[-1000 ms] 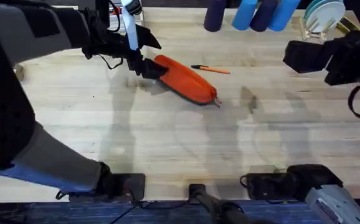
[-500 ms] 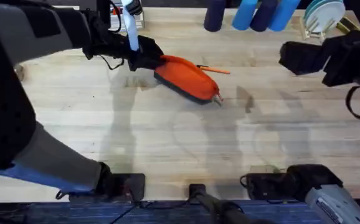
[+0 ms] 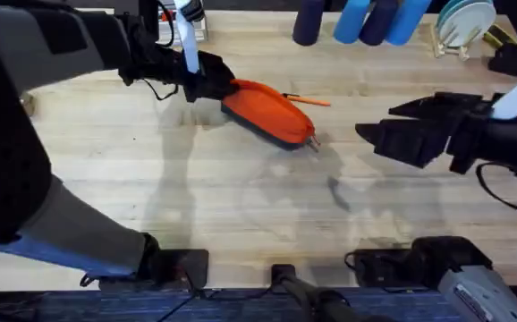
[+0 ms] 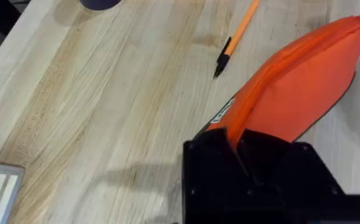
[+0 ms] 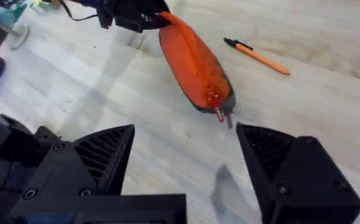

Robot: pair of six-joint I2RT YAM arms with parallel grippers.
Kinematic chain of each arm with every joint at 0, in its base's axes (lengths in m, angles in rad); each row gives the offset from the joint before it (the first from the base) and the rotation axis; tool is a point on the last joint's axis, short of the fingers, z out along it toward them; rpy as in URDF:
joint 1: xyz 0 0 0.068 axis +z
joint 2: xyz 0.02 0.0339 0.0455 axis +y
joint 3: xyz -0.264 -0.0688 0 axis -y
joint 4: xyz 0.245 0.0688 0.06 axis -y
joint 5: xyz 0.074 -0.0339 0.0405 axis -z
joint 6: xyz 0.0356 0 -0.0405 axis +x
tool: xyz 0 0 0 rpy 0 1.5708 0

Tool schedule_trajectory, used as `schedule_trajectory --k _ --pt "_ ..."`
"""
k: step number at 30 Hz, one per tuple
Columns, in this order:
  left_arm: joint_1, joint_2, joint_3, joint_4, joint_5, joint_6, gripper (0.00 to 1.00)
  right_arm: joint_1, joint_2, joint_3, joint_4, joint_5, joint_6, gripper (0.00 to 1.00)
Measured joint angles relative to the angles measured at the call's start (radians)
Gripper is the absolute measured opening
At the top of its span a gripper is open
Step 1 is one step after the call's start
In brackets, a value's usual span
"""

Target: Unzip the bag, pick up the pens from the table one at a time and place them inside, then zip the bag closed.

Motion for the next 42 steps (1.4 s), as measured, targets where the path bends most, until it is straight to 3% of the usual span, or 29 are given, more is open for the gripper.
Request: schedule_trajectory --k 29,42 --pt "0.0 0.0 0.0 0.0 0.0 0.0 0.043 0.0 0.006 0.0 -0.033 -0.022 0.0 0.996" --pt "0.0 0.0 0.0 0.0 0.0 0.0 0.043 0.0 0.195 0.001 -0.037 -0.022 0.004 0.997"
